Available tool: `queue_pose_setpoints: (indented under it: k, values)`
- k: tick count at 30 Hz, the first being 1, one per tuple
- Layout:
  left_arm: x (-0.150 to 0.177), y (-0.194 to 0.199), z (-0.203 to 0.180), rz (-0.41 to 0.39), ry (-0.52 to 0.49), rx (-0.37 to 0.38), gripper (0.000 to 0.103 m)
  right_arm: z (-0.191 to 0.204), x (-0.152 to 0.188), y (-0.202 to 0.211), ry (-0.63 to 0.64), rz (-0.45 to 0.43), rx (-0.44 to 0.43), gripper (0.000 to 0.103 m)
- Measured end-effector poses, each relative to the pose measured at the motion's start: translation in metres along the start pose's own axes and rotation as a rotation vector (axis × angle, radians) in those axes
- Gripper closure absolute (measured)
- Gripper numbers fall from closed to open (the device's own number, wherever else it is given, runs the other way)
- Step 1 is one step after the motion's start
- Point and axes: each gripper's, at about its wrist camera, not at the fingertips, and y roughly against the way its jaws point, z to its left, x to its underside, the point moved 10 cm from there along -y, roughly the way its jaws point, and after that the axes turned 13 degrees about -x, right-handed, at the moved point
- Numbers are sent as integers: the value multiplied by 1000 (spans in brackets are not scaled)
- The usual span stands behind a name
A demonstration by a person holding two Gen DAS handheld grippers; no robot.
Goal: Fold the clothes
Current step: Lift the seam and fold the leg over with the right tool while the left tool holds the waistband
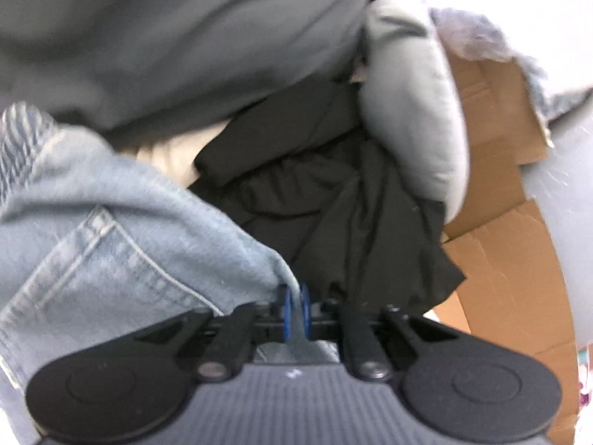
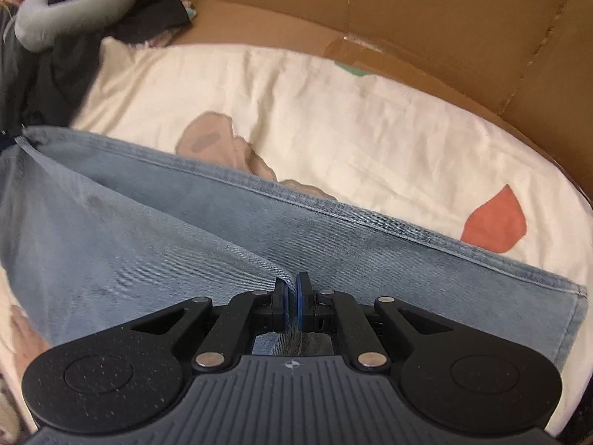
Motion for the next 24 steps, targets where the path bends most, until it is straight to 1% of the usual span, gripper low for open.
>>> queue_pose_setpoints:
  k: [3,6,13,17,18,19,21,22,23,24]
  values:
    - [-5,7,-7,-19,-36,9,97,6,-7,18,-3,-28,-15,102]
    - [-7,3,-8,-14,-30,-2,96,8,-15,23,8,-42,-15,102]
    - [-7,-22,-14,-9,-31,-55,96,-12,-40,-6,2,-14,30,102]
    - [-6,-33,-17,6,-45,-80,94,-32,-45,-37,-60,35,45,100]
    - [-6,-36,-18,10,-49,-86,93,-38,-43,-45,-78,48,57,97]
    - [-6,-39,-19,13,-52,-92,90,-44,-41,-53,-95,62,74,84]
    - [-5,-44,-20,21,-60,-105,90,-50,-36,-61,-115,79,101,81]
    - [-5,-47,-21,25,-63,-111,88,-51,-34,-61,-120,83,108,78]
    - [-5,-45,-22,22,-75,-110,87,-51,-34,-59,-121,82,114,74]
    - [-4,-41,-23,18,-91,-109,83,-51,-33,-55,-122,80,123,64]
